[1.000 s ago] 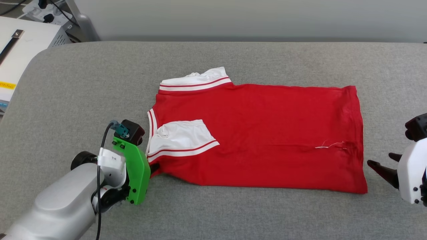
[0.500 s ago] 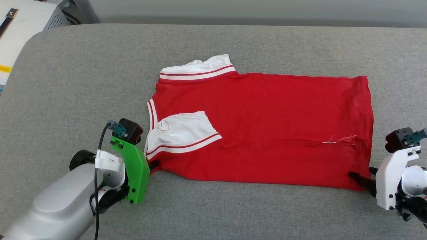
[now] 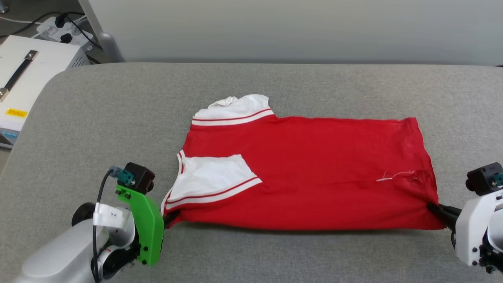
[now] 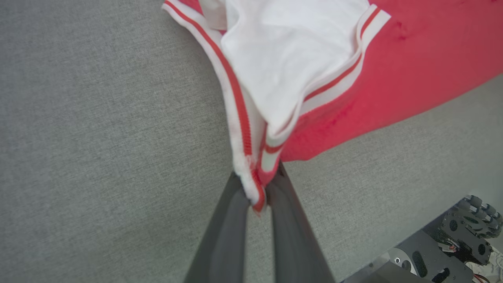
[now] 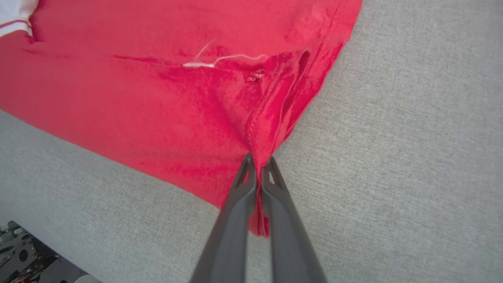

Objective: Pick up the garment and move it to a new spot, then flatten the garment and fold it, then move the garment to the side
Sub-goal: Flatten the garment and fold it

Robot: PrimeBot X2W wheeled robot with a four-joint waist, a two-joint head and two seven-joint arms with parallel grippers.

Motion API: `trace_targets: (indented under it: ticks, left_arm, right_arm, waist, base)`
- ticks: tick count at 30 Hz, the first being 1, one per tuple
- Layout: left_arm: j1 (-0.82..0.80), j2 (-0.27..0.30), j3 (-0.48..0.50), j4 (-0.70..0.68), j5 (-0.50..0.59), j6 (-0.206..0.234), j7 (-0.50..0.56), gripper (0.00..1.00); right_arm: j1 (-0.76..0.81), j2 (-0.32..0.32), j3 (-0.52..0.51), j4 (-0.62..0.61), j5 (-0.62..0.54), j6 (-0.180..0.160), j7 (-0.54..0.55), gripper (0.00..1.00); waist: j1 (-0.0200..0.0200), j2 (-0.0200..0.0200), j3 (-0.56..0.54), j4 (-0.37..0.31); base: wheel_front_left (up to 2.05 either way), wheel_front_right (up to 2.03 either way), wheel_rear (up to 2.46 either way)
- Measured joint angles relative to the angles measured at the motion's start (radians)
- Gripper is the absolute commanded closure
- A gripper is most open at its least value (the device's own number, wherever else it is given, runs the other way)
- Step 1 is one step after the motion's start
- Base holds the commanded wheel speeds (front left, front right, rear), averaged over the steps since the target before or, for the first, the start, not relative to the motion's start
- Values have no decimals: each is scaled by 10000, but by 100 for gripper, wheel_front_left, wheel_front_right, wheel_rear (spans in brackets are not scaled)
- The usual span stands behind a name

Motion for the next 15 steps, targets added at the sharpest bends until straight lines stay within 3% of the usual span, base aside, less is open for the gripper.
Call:
trace_targets:
  ticks: [7, 15]
  left_arm:
    - [856, 587, -132, -1037, -314, 410, 86, 100]
    - [1543, 629, -391, -993, -430, 813, 86, 100]
  right_arm:
    - [1591, -150, -1011, -1030, -12, 0, 13, 100]
    - [2499, 424, -1597, -999, -307, 2, 466, 100]
  waist:
    - [0, 0, -305, -29]
    - [0, 0, -102, -130]
  base:
    - [0, 0, 0]
    - [0, 0, 0]
